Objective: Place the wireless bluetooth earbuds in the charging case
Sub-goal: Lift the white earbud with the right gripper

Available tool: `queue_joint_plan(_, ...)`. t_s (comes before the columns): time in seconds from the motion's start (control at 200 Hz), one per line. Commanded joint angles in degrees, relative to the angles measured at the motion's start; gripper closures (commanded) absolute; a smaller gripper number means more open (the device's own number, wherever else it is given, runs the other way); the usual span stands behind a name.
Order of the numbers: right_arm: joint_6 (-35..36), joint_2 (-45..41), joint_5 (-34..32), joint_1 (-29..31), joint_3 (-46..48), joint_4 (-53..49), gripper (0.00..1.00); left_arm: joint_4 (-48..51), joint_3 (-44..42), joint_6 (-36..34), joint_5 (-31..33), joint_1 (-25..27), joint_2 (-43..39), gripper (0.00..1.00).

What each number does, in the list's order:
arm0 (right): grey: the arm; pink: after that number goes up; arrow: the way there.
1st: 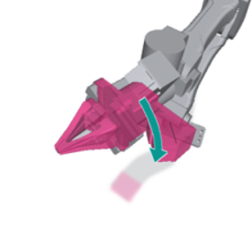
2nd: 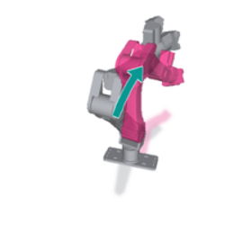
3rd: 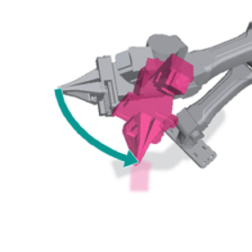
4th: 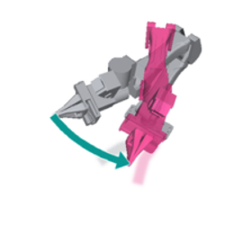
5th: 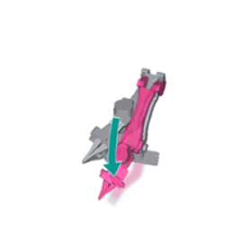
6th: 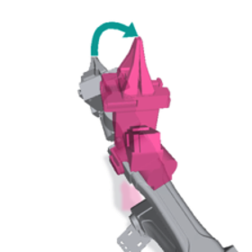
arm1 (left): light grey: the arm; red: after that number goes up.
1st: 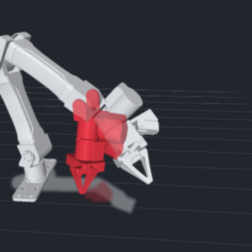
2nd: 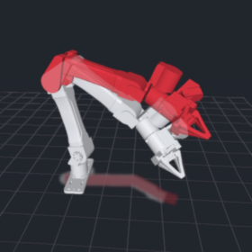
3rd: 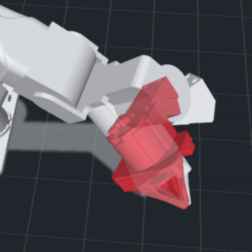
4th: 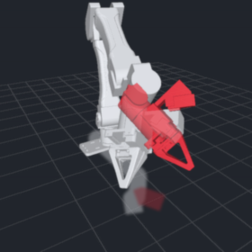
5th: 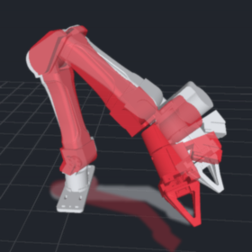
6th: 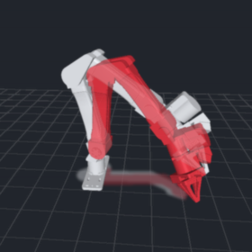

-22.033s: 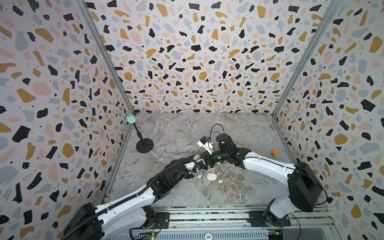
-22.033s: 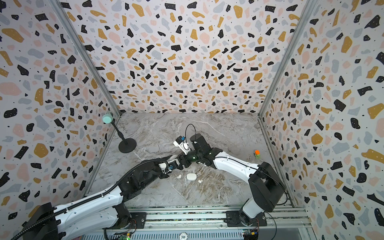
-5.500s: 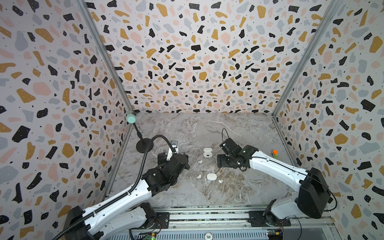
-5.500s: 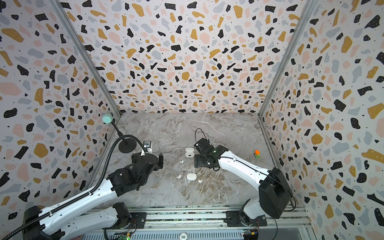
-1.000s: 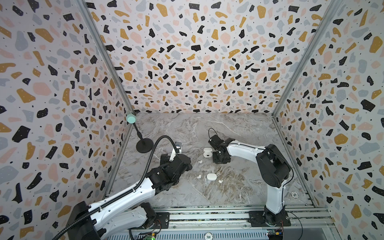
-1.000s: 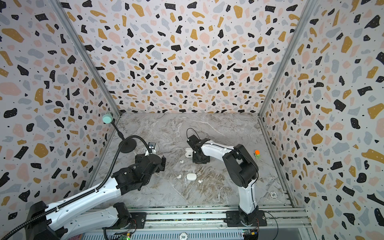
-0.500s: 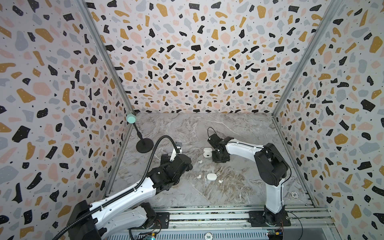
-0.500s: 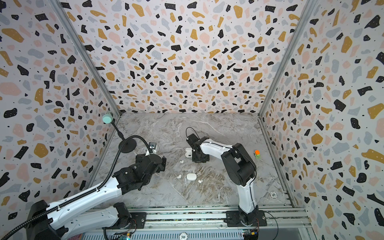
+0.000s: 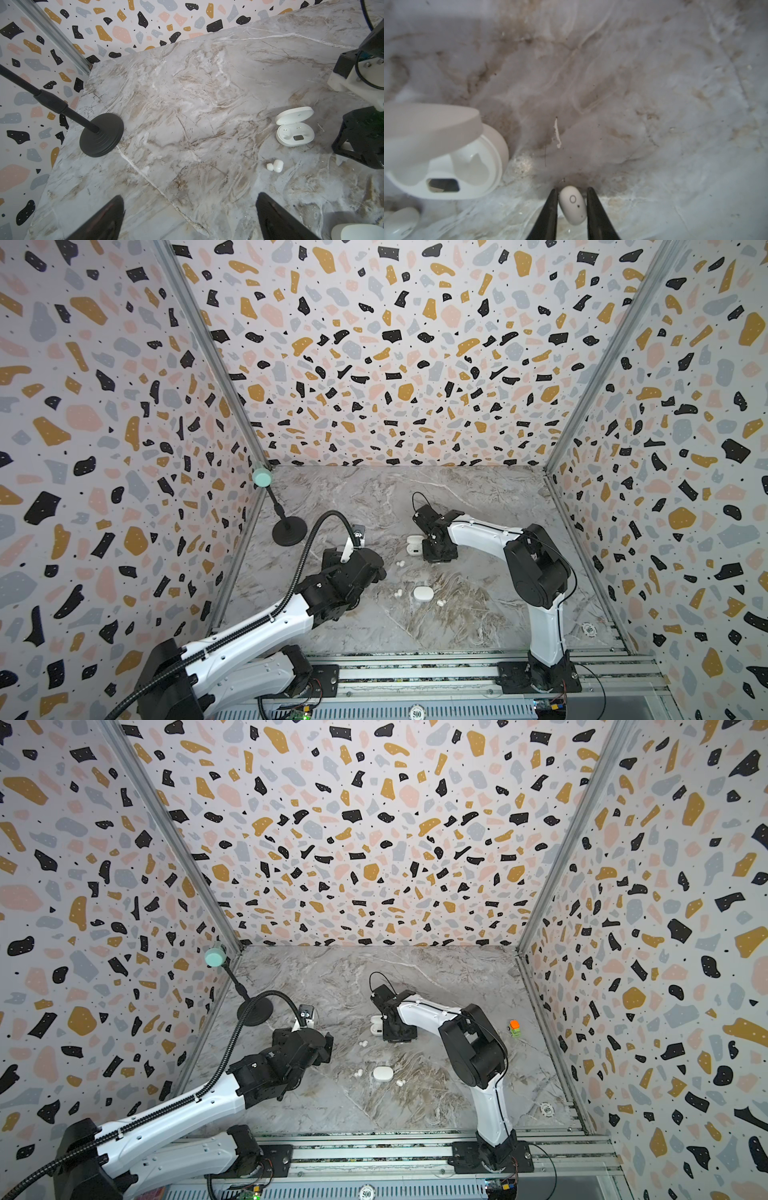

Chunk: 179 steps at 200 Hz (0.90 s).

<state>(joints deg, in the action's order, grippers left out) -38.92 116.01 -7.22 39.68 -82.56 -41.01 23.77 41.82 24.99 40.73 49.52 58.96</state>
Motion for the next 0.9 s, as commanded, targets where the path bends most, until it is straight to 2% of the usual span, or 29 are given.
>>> queue_joint_plan(0.0, 0.5, 0.7, -1.2, -0.5, -1.1, -2.5, 0.74, -1.4, -0.2, -0.6, -0.3, -0.3, 0.2, 0.0)
queue_joint_plan(0.42, 0.9, 2.1, -0.7, -1.4, -1.7, -2.1, 0.74, -1.3, -0.2, -0.6, -0.5, -0.4, 0.4, 0.0)
queue_joint_plan(0.891, 1.2, 2.2, -0.2, -1.4, -1.1, -0.8, 0.79, -1.3, -0.2, -0.7, -0.6, -0.4, 0.5, 0.0)
